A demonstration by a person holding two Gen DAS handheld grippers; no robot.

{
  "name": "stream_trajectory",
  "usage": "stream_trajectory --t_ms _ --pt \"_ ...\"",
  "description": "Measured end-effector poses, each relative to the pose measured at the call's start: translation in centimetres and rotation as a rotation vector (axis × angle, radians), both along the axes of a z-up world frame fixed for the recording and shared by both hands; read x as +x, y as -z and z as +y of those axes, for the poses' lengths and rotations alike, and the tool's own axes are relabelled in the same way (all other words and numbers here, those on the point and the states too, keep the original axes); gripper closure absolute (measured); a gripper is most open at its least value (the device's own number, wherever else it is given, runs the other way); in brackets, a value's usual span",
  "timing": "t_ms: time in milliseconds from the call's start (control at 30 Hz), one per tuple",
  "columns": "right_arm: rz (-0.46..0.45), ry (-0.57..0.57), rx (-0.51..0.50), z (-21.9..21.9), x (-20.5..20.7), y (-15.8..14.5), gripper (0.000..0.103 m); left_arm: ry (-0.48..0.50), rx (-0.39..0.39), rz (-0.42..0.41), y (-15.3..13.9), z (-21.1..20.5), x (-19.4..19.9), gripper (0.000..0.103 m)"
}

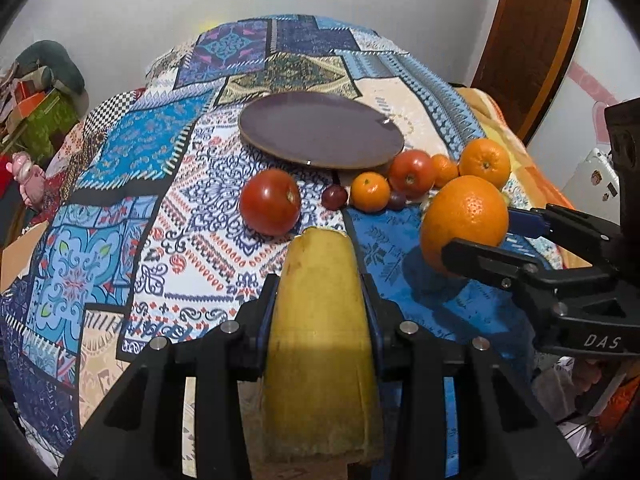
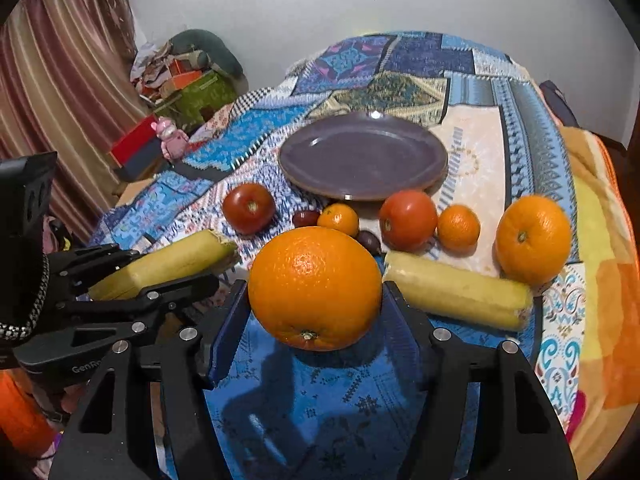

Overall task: Organize fruits
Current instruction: 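Carry the yellow cylinder and large orange in both grippers over the dark plate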

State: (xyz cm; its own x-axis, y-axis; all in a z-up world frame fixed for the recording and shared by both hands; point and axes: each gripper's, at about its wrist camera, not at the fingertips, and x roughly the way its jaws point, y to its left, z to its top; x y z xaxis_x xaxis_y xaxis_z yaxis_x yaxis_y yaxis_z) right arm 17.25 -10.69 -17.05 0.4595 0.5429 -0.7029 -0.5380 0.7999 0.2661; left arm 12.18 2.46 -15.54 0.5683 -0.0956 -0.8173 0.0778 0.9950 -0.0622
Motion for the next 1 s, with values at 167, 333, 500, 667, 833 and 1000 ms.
stream_trajectory --t_ms 167,333,500,667,833,1000 --pt "-0.041 0.016 0.010 -0.4 0.5 -1.4 0.041 0.006 -0.001 -0.032 -1.5 -0.2 0.5 0.065" --pt "-0.071 0.028 0.013 -0.6 1.4 -2.6 0.041 0.004 0.000 -0.063 -2.9 -0.2 1.4 0.065" --pt "-0.126 0.038 -0.002 -0.5 2.6 -4.1 0.041 0.002 0.005 -0.106 -4.6 -0.2 2.8 0.065" --pt "-0.172 0.041 -0.006 -0.3 3.9 -5.5 0.041 -0.008 0.016 -0.143 -6.0 0.1 4.4 0.065" --pt "-0.207 0.043 -0.016 0.2 5.3 -6.4 0.041 -0.016 0.020 -0.178 -7.3 0.4 6.3 0.065" --pt "-0.231 0.045 -0.039 0.9 6.8 -6.8 0.041 -0.029 0.025 -0.198 -8.0 0.8 8.6 0.065"
